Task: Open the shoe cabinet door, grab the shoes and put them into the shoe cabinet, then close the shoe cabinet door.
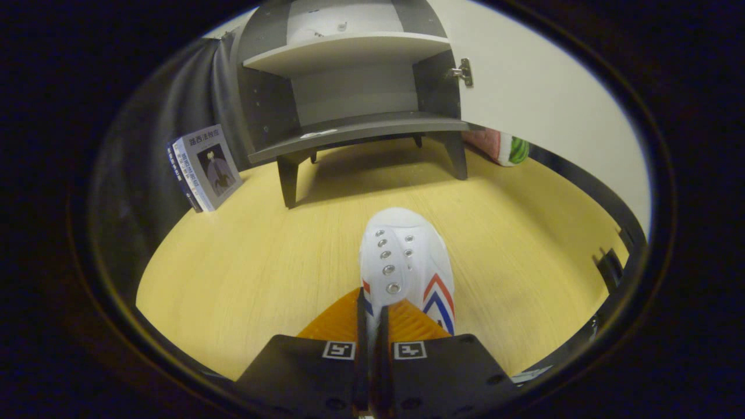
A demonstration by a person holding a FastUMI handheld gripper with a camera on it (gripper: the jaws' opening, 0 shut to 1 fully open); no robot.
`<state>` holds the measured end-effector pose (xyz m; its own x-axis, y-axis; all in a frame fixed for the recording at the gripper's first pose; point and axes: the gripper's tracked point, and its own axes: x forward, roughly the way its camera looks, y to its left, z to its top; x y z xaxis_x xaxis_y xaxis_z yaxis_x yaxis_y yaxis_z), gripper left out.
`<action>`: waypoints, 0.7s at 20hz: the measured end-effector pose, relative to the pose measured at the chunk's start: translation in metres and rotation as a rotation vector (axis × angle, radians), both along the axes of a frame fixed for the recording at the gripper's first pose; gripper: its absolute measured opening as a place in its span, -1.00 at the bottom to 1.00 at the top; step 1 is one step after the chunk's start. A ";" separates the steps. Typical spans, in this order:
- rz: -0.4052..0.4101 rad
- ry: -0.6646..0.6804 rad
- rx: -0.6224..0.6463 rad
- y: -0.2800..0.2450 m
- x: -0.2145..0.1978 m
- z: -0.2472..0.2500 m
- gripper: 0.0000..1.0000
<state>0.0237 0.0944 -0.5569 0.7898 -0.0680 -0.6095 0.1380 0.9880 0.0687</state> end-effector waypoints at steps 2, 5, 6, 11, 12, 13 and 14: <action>0.004 0.006 -0.002 0.000 0.000 -0.001 -0.80; 0.016 -0.004 0.014 0.002 0.000 0.001 -0.89; 0.022 -0.004 0.007 0.003 0.001 0.000 -0.92; 0.035 -0.005 -0.030 0.005 0.001 0.005 -0.95; 0.036 -0.008 -0.029 0.005 0.001 0.006 -0.95; 0.038 -0.011 -0.031 0.006 0.001 0.008 -0.95; 0.044 -0.009 -0.038 0.007 0.001 0.009 -0.95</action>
<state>0.0243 0.1010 -0.5483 0.7980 -0.0560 -0.6000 0.0941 0.9950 0.0323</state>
